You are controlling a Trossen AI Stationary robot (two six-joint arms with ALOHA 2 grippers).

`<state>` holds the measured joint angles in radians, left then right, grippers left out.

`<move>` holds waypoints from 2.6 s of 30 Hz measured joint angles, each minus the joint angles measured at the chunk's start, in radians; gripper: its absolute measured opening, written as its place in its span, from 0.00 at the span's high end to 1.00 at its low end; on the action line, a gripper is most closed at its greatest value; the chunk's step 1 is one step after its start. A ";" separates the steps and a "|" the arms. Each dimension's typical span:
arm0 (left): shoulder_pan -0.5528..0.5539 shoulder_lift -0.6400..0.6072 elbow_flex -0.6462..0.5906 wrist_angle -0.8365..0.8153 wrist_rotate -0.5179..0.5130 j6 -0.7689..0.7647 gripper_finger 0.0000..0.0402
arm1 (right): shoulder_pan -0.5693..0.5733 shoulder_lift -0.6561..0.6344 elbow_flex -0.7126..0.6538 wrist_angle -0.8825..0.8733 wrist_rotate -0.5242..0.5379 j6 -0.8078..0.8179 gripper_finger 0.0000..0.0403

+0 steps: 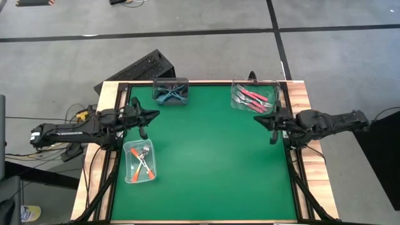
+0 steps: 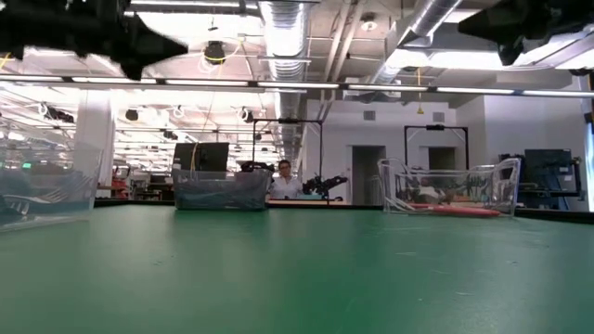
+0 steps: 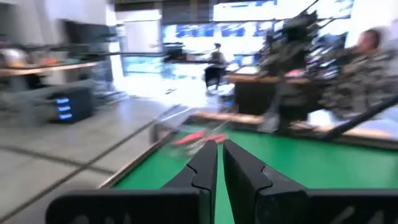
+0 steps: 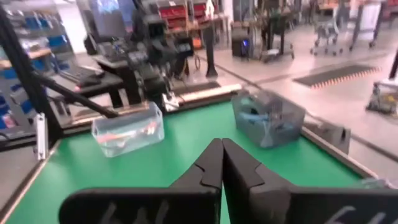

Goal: Sort silverware by color (type)
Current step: Return to Home Position

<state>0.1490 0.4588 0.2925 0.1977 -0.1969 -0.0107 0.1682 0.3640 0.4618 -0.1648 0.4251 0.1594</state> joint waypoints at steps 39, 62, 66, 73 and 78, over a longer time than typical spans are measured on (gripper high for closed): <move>-0.048 -0.135 -0.281 0.376 -0.080 0.109 1.00 | -0.027 -0.287 -0.359 0.238 -0.061 -0.032 0.93; -0.050 -0.132 -0.284 0.178 -0.100 -0.010 1.00 | -0.073 -0.285 -0.454 0.266 -0.061 -0.035 0.92; -0.050 -0.132 -0.284 0.176 -0.088 -0.010 1.00 | -0.070 -0.285 -0.454 0.244 -0.062 0.012 0.92; -0.061 -0.131 -0.285 0.132 -0.076 -0.028 1.00 | -0.071 -0.285 -0.455 0.239 -0.062 0.017 0.92; -0.062 -0.132 -0.285 0.185 -0.100 0.004 1.00 | -0.071 -0.285 -0.455 0.236 -0.062 0.016 0.92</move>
<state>0.0868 0.3271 0.0071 0.3825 -0.2974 -0.0066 0.0975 0.0788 0.0071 0.0708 0.3630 0.1757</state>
